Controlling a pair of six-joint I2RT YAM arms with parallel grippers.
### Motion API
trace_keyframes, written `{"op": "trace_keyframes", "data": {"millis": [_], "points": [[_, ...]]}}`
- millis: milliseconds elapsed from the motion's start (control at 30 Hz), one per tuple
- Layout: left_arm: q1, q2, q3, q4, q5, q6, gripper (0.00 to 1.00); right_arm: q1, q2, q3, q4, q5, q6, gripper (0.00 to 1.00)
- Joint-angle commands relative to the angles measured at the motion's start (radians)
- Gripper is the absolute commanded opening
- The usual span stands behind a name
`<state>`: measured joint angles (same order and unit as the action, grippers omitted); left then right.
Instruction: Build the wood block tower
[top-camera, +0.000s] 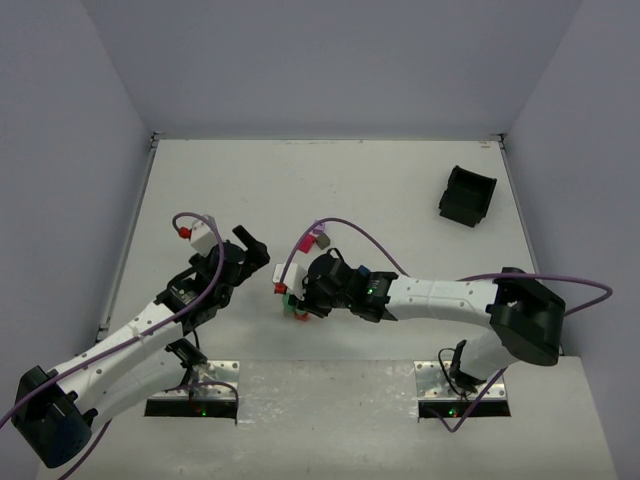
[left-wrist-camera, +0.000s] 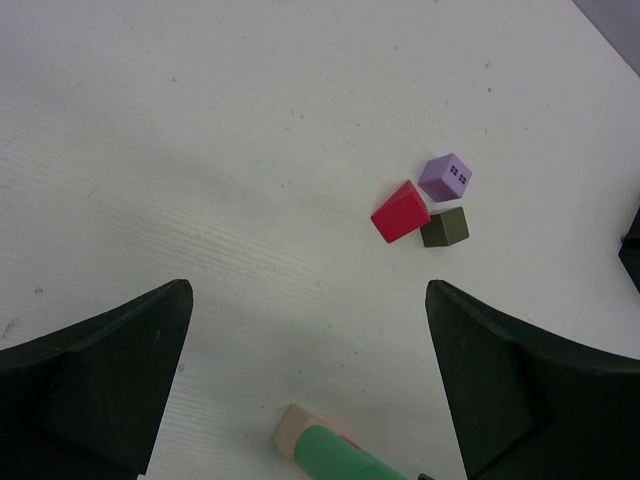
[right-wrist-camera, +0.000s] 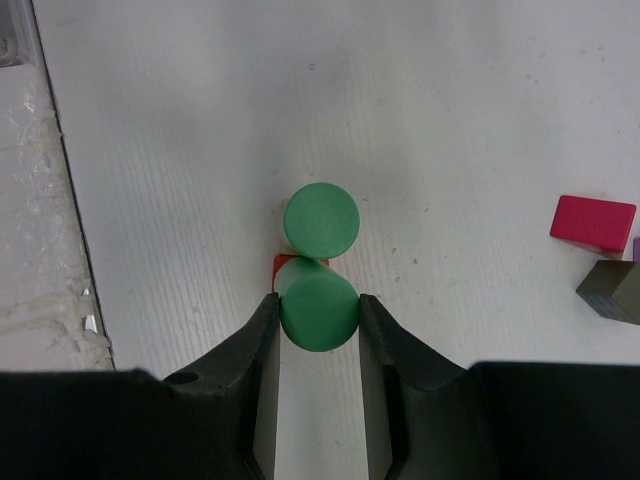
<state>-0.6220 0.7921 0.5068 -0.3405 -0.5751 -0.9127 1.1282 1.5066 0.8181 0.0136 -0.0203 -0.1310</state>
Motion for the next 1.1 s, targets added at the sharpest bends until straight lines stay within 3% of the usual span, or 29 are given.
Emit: {"op": "trace_keyframes", "data": {"millis": [0, 1067], "points": [[0.005, -0.010, 0.004, 0.038, 0.004, 0.018, 1.00, 0.005, 0.001, 0.044, 0.029, -0.013, 0.008, 0.05], [0.004, 0.001, 0.004, 0.047, 0.017, 0.034, 1.00, 0.006, 0.025, 0.053, 0.009, 0.013, 0.016, 0.10]]}}
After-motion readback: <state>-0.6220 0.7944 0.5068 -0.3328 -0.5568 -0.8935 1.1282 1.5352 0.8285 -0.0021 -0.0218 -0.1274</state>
